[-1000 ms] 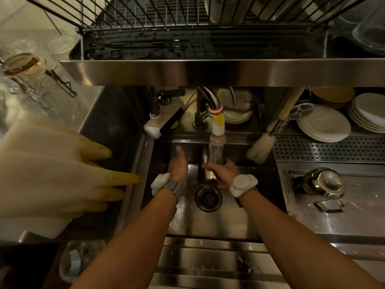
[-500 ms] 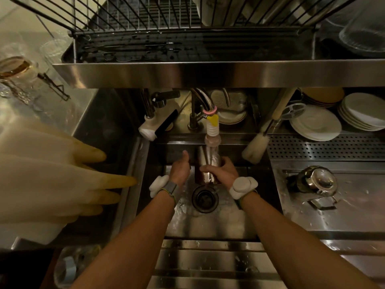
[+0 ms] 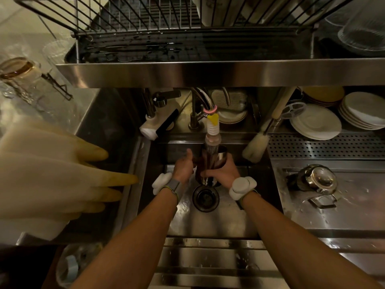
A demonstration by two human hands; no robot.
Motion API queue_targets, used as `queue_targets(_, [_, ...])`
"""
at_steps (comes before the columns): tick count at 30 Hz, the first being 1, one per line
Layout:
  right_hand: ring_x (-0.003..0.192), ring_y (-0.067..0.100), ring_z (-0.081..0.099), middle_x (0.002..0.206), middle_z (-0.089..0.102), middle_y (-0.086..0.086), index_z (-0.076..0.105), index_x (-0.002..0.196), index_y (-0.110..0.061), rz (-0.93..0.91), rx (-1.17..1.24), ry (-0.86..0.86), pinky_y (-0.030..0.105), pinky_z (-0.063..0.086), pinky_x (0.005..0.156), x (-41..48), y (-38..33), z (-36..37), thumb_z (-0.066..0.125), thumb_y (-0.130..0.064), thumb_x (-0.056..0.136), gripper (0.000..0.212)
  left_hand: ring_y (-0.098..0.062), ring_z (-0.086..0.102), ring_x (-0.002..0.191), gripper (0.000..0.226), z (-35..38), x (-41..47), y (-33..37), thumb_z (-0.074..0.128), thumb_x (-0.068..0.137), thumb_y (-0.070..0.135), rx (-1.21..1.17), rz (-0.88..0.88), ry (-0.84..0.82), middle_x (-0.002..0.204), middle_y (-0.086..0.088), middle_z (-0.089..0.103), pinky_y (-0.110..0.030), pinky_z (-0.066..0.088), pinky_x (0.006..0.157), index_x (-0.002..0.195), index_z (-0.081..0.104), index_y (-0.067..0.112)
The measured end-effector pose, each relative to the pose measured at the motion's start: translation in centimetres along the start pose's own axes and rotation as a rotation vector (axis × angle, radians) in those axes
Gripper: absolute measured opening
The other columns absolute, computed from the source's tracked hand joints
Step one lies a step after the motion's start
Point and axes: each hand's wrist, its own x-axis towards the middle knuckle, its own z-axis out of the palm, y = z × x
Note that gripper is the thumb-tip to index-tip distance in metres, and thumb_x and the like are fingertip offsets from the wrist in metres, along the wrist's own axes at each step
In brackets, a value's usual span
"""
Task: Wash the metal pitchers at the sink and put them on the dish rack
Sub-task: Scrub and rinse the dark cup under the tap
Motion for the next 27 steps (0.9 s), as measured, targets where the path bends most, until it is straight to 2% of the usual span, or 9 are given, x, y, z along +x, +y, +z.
queue_targets(3, [0.098, 0.018, 0.064, 0.107, 0.065, 0.001, 0.046, 0.123, -0.011, -0.028, -0.074, -0.040, 0.040, 0.053, 0.091, 0.7, 0.5, 0.1, 0.095, -0.025, 0.038, 0.099, -0.014, 0.050, 0.068, 0.053, -0.2, -0.6, 0.7, 0.023, 0.096, 0.058, -0.005, -0.013, 0.006, 0.094, -0.004, 0.058, -0.027, 0.035, 0.059, 0.091, 0.058, 0.018])
queue_targets(6, [0.097, 0.019, 0.060, 0.109, 0.061, 0.002, 0.043, 0.126, -0.011, 0.040, -0.008, 0.067, 0.035, 0.052, 0.087, -0.1, -0.4, -0.5, 0.089, -0.021, 0.057, 0.084, -0.018, 0.056, 0.082, 0.055, -0.5, -1.1, 0.9, 0.023, 0.095, 0.061, 0.003, -0.020, 0.004, 0.106, -0.004, 0.061, -0.026, 0.036, 0.059, 0.109, 0.058, 0.020])
queue_targets(9, [0.079, 0.018, 0.061, 0.102, 0.062, 0.006, 0.043, 0.120, -0.014, 0.175, 0.166, 0.044, 0.024, 0.052, 0.059, -0.1, -0.7, -0.9, 0.077, -0.033, 0.075, 0.059, -0.019, 0.056, 0.087, 0.054, -0.8, -1.5, 0.9, 0.024, 0.095, 0.061, 0.009, -0.020, 0.006, 0.106, -0.003, 0.060, -0.026, 0.037, 0.062, 0.107, 0.056, 0.021])
queue_targets(11, [0.081, 0.021, 0.063, 0.107, 0.064, 0.010, 0.046, 0.122, -0.009, 0.261, 0.289, 0.015, 0.023, 0.050, 0.049, 0.1, -1.3, -0.8, 0.070, -0.053, 0.072, 0.070, -0.019, 0.056, 0.090, 0.055, -0.9, -1.6, 0.8, 0.025, 0.095, 0.061, -0.001, -0.033, -0.012, 0.108, -0.003, 0.060, -0.028, 0.039, 0.066, 0.110, 0.058, 0.019])
queue_targets(13, [0.097, 0.028, 0.063, 0.113, 0.066, 0.014, 0.055, 0.124, -0.012, 0.299, 0.325, -0.066, 0.031, 0.051, 0.060, 0.4, -1.7, -0.4, 0.063, -0.065, 0.067, 0.079, -0.023, 0.058, 0.098, 0.061, -0.9, -1.5, 0.7, 0.028, 0.093, 0.062, 0.006, -0.058, -0.030, 0.117, -0.004, 0.060, -0.033, 0.043, 0.075, 0.124, 0.057, 0.018])
queue_targets(16, [0.098, 0.029, 0.063, 0.104, 0.070, 0.013, 0.064, 0.114, -0.015, 0.298, 0.407, -0.144, 0.034, 0.051, 0.066, 0.8, -1.8, 0.1, 0.051, -0.064, 0.078, 0.062, -0.029, 0.059, 0.107, 0.064, -0.6, -1.8, 0.8, 0.033, 0.089, 0.068, -0.053, -0.130, -0.080, 0.119, -0.007, 0.061, -0.039, 0.047, 0.084, 0.124, 0.057, 0.020])
queue_targets(19, [0.086, 0.026, 0.063, 0.088, 0.069, 0.009, 0.066, 0.101, -0.017, 0.301, 0.501, -0.177, 0.036, 0.051, 0.066, 1.3, -1.2, -0.2, 0.042, -0.056, 0.088, 0.048, -0.025, 0.064, 0.092, 0.060, -0.2, -1.9, 1.3, 0.039, 0.087, 0.069, -0.203, -0.155, -0.170, 0.105, -0.010, 0.069, -0.032, 0.051, 0.067, 0.112, 0.065, 0.020])
queue_targets(23, [0.093, 0.028, 0.062, 0.094, 0.067, 0.010, 0.061, 0.117, -0.017, 0.362, 0.525, -0.124, 0.039, 0.050, 0.065, 1.9, -1.1, -0.9, 0.037, -0.057, 0.091, 0.053, -0.014, 0.063, 0.078, 0.036, 0.7, -1.6, 1.7, 0.052, 0.087, 0.058, -0.248, -0.098, -0.139, 0.083, -0.001, 0.069, -0.026, 0.049, 0.060, 0.086, 0.065, 0.024])
queue_targets(27, [0.094, 0.028, 0.059, 0.106, 0.065, 0.012, 0.059, 0.120, -0.016, 0.415, 0.512, -0.077, 0.035, 0.048, 0.062, 2.6, -1.6, -1.0, 0.038, -0.055, 0.092, 0.052, -0.019, 0.064, 0.084, 0.044, 1.1, -1.4, 2.1, 0.051, 0.086, 0.061, -0.257, -0.118, -0.088, 0.099, -0.007, 0.069, -0.031, 0.055, 0.066, 0.096, 0.065, 0.021])
